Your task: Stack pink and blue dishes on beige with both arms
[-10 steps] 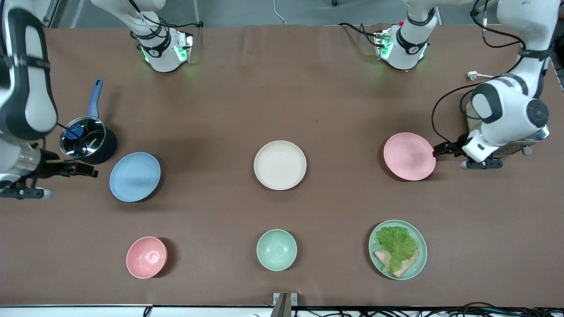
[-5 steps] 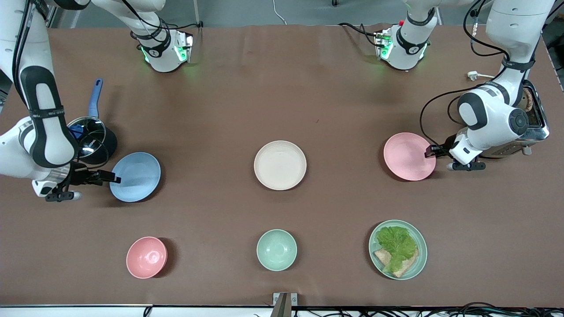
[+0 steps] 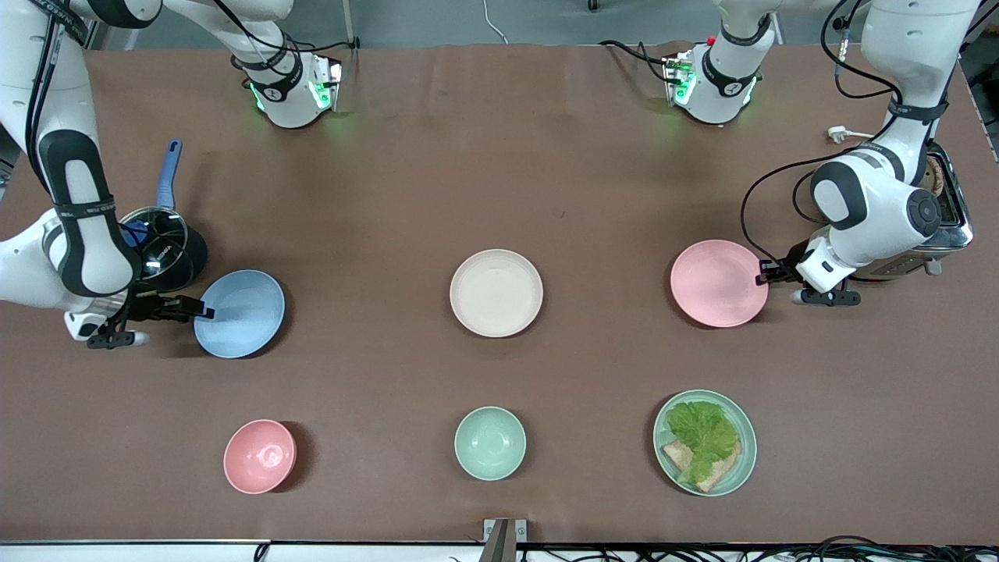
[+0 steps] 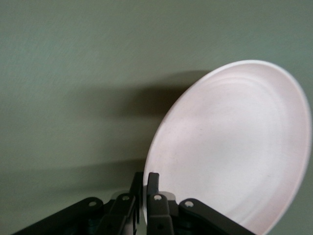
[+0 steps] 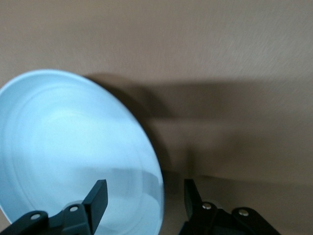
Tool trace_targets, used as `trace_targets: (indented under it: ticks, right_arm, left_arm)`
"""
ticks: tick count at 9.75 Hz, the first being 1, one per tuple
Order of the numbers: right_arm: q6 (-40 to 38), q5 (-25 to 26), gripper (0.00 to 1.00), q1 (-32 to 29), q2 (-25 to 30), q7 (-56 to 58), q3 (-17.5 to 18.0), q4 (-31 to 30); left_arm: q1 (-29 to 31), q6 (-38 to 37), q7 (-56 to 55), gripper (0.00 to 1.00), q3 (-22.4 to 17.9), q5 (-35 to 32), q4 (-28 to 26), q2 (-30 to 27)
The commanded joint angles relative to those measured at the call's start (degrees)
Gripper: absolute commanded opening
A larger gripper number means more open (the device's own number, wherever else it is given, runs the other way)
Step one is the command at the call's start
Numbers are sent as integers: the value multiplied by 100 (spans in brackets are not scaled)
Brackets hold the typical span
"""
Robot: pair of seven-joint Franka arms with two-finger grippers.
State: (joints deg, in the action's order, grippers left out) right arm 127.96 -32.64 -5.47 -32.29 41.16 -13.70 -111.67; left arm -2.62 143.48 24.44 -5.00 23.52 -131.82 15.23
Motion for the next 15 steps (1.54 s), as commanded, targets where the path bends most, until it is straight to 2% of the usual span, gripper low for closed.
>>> trace_targets:
  ticks: [1,2,3,5,6,7,8,9,10,11,12,13,14,15]
  right_arm:
    - [72,-199,41,11,82,147,-1,-233]
    - [45,-208,8,20,82,86,-1,-215]
    - [10,-208,1,29,82,51,-18,-146]
    - [-261,-182,1,64,100,-203,-115,135]
    - [-584,-121,1,142,152,-431,-185,345]
    - [-1057,63,1,291,170,-894,-290,652]
    - [-1671,656,1,353,240,-1456,-282,1220]
    - [-2426,949,1,458,266,-2105,-247,1809]
    - [-3034,987,1,721,284,-2825,-247,2224]
    - [-3231,996,1,1062,493,-3607,-178,2289]
    - [-3242,970,1,1214,678,-4006,84,2185]
    - [-3233,961,1,1233,836,-4750,539,2132]
    - [-3172,996,1,1242,951,-5480,970,2149]
    - [-2989,1005,1,1250,1039,-6026,1375,2114]
  left_arm:
    - [-11,-22,-795,0,899,91,129,-195]
    - [-11,-22,-1366,0,1357,91,348,-100]
    - [-11,-13,-2007,0,1788,30,550,84]
    - [-72,57,-3186,0,2553,-14,990,479]
    - [-159,84,-3844,0,2809,-301,1209,690]
    - [-239,93,-4660,0,3020,-792,1438,927]
    - [-257,93,-5564,0,3292,-1493,1762,1286]
    - [-274,93,-6417,0,3477,-2178,2044,1637]
    - [-318,93,-7191,0,3610,-2881,2220,1876]
    - [-379,93,-7860,0,3707,-3523,2248,1965]
    - [-528,93,-8546,0,3734,-4122,2283,2062]
    - [-643,93,-9179,2,3743,-4737,2318,2124]
    - [-670,84,-9673,10,3847,-5108,2319,2151]
    - [-722,75,-9904,49,3883,-5260,2319,2151]
